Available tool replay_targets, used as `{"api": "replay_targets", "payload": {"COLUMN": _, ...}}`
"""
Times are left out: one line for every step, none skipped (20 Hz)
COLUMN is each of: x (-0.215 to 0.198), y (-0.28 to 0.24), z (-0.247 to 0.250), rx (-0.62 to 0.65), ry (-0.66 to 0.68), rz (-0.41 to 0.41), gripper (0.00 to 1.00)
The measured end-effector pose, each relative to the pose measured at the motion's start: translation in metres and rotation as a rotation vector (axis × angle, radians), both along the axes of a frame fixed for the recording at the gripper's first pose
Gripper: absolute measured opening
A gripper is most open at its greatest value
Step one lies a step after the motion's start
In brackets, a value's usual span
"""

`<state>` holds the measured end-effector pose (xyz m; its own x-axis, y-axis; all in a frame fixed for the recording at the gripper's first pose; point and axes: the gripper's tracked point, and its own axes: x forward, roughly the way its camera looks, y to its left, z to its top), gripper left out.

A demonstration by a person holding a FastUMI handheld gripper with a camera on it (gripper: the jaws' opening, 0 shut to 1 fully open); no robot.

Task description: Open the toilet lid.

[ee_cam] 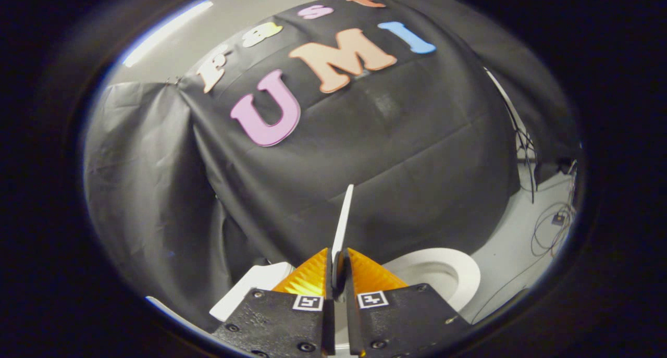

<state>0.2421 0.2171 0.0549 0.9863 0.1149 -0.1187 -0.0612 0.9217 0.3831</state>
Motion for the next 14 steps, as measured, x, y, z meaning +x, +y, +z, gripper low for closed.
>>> {"api": "replay_targets", "payload": {"x": 0.0, "y": 0.011, "z": 0.006, "rx": -0.021, "ry": -0.005, "rz": 0.01, "gripper": 0.11}}
{"api": "replay_targets", "payload": {"x": 0.002, "y": 0.021, "z": 0.012, "rx": -0.039, "ry": -0.012, "rz": 0.022, "gripper": 0.11}}
{"api": "replay_targets", "payload": {"x": 0.004, "y": 0.033, "z": 0.016, "rx": -0.052, "ry": -0.024, "rz": 0.04, "gripper": 0.12}}
{"api": "replay_targets", "payload": {"x": 0.006, "y": 0.046, "z": 0.021, "rx": -0.064, "ry": -0.033, "rz": 0.062, "gripper": 0.13}}
{"api": "replay_targets", "payload": {"x": 0.007, "y": 0.059, "z": 0.027, "rx": -0.078, "ry": -0.048, "rz": 0.078, "gripper": 0.15}}
{"api": "replay_targets", "payload": {"x": 0.008, "y": 0.071, "z": 0.031, "rx": -0.089, "ry": -0.051, "rz": 0.094, "gripper": 0.15}}
{"api": "replay_targets", "payload": {"x": 0.01, "y": 0.081, "z": 0.035, "rx": -0.101, "ry": -0.062, "rz": 0.108, "gripper": 0.15}}
{"api": "replay_targets", "payload": {"x": 0.011, "y": 0.092, "z": 0.036, "rx": -0.114, "ry": -0.069, "rz": 0.125, "gripper": 0.15}}
{"api": "replay_targets", "payload": {"x": 0.011, "y": 0.102, "z": 0.038, "rx": -0.126, "ry": -0.075, "rz": 0.139, "gripper": 0.15}}
{"api": "replay_targets", "payload": {"x": 0.012, "y": 0.11, "z": 0.04, "rx": -0.136, "ry": -0.078, "rz": 0.151, "gripper": 0.15}}
{"api": "replay_targets", "payload": {"x": 0.012, "y": 0.119, "z": 0.041, "rx": -0.143, "ry": -0.08, "rz": 0.164, "gripper": 0.15}}
{"api": "replay_targets", "payload": {"x": 0.012, "y": 0.126, "z": 0.042, "rx": -0.153, "ry": -0.081, "rz": 0.176, "gripper": 0.15}}
{"api": "replay_targets", "payload": {"x": 0.012, "y": 0.133, "z": 0.042, "rx": -0.167, "ry": -0.084, "rz": 0.186, "gripper": 0.15}}
{"api": "replay_targets", "payload": {"x": 0.011, "y": 0.14, "z": 0.043, "rx": -0.183, "ry": -0.086, "rz": 0.198, "gripper": 0.15}}
